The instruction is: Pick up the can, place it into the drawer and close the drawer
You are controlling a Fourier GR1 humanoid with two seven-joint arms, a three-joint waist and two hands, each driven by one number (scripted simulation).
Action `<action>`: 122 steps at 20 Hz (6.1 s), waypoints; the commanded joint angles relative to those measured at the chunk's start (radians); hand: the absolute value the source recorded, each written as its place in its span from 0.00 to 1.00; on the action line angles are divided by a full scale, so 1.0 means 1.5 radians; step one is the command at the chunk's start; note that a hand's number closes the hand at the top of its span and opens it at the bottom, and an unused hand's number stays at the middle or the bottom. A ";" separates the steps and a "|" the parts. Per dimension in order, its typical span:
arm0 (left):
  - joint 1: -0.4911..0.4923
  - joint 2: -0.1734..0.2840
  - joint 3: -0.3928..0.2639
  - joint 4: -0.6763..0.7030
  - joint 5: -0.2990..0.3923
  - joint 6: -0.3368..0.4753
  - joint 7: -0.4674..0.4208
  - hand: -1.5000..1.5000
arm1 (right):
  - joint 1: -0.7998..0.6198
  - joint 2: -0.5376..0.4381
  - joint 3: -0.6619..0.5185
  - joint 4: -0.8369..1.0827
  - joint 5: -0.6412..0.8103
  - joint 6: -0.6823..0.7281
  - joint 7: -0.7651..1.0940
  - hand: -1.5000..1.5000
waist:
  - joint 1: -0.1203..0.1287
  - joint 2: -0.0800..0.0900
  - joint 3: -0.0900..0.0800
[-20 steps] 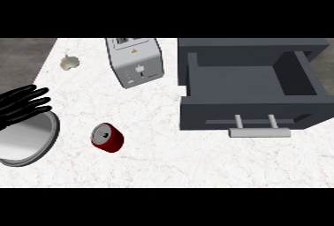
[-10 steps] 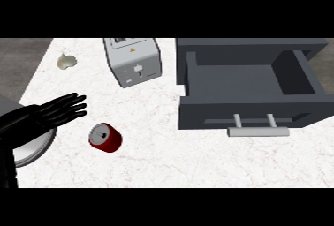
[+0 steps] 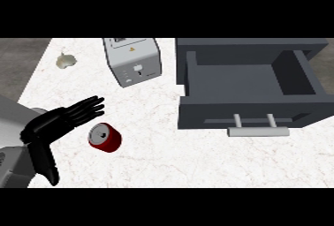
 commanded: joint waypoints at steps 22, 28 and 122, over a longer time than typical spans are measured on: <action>-0.178 -0.036 0.024 0.482 -0.361 -0.005 -0.395 0.00 | -0.046 0.019 -0.058 0.006 -0.013 0.041 0.042 0.00 | -0.006 0.004 -0.001; -0.170 -0.048 -0.011 0.539 -0.403 0.010 -0.464 0.00 | -0.001 0.052 -0.056 -0.052 -0.032 0.063 0.047 0.00 | -0.013 0.005 -0.002; -0.743 -0.300 -0.189 0.366 0.070 1.036 -0.035 1.00 | -0.013 0.095 -0.063 -0.095 -0.036 0.066 0.102 0.00 | -0.036 0.005 0.001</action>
